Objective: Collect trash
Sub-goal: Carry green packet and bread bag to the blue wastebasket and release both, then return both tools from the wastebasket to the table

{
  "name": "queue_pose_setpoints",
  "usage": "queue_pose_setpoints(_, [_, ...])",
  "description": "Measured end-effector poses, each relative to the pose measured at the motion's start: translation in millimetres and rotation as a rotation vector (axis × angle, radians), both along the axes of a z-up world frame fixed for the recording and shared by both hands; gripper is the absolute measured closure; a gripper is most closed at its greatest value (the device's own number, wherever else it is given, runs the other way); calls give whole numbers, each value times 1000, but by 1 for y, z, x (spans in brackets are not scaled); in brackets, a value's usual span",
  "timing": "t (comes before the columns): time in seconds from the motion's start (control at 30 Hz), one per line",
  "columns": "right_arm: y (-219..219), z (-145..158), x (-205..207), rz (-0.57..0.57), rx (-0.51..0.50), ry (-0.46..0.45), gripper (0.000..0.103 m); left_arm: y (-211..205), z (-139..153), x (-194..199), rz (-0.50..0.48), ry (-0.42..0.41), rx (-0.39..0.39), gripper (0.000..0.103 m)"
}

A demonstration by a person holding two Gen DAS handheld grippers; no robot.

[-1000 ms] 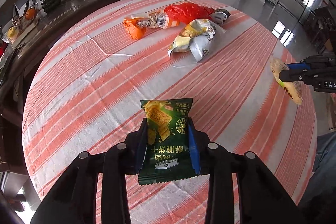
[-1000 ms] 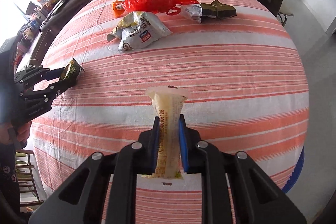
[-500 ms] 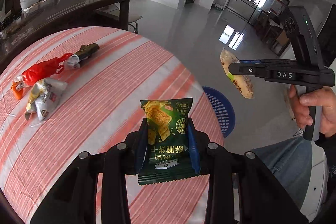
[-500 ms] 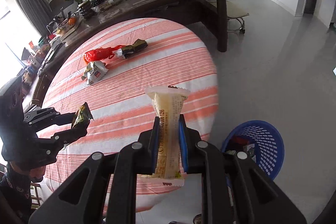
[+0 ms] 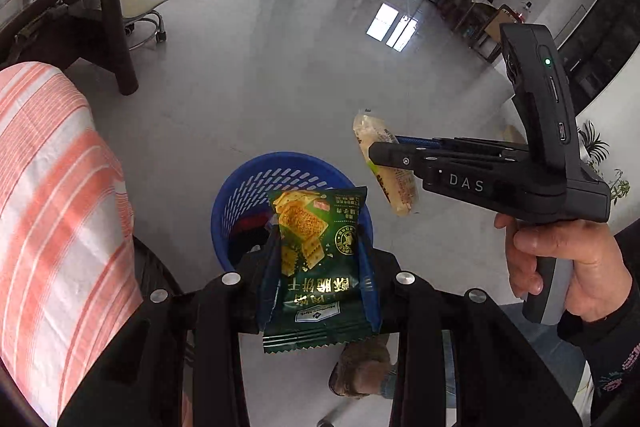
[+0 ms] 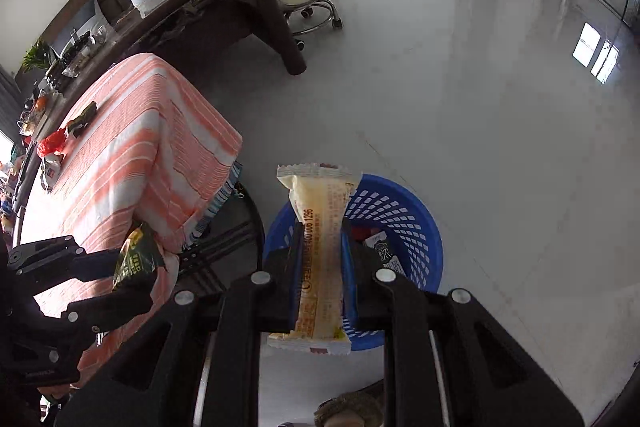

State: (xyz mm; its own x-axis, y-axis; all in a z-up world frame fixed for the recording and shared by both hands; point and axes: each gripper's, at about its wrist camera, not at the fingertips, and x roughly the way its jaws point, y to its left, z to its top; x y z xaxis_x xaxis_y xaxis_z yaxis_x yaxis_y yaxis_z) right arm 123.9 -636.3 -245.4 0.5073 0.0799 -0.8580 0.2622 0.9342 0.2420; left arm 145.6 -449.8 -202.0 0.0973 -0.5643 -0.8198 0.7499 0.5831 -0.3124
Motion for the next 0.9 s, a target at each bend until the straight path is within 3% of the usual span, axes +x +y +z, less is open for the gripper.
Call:
queue_pose_setpoints(0.13, [-24,-22,-2,-47,35,-4,87,-26,-29,14,5,34,20,68])
queue_pose_setpoints(0.3, [-31,-30,8,-39,55,-6,86,-49,-57,22,-9,40,44,66])
queue_pose_setpoints(0.37, [-32,-34,11,-38,69,-8,83,-56,-64,25,-2,24,67,45])
queue_pose_setpoints(0.4, [-33,-36,12,-46,75,-9,78,-57,-65,25,8,10,73,27])
queue_pose_setpoints(0.43, [-37,-39,13,-53,80,-9,57,-58,-65,24,20,-11,71,23])
queue_pose_setpoints(0.47, [-39,-38,13,-57,83,-14,52,-56,-64,22,27,-23,67,22])
queue_pose_setpoints(0.57, [-41,-32,12,-57,71,-34,51,-48,-53,18,38,-44,45,19])
queue_pose_setpoints(0.6, [-42,-29,11,-64,70,-42,50,-42,-45,15,49,-72,37,13])
queue_pose_setpoints(0.67, [-42,-23,8,-83,65,-66,36,-34,-30,7,73,-135,8,9])
queue_pose_setpoints(0.83, [-31,2,0,-98,14,-154,17,0,11,-9,155,-288,-108,5])
queue_pose_setpoints(0.9, [-24,12,-5,-104,10,-205,14,17,24,-13,190,-331,-149,5])
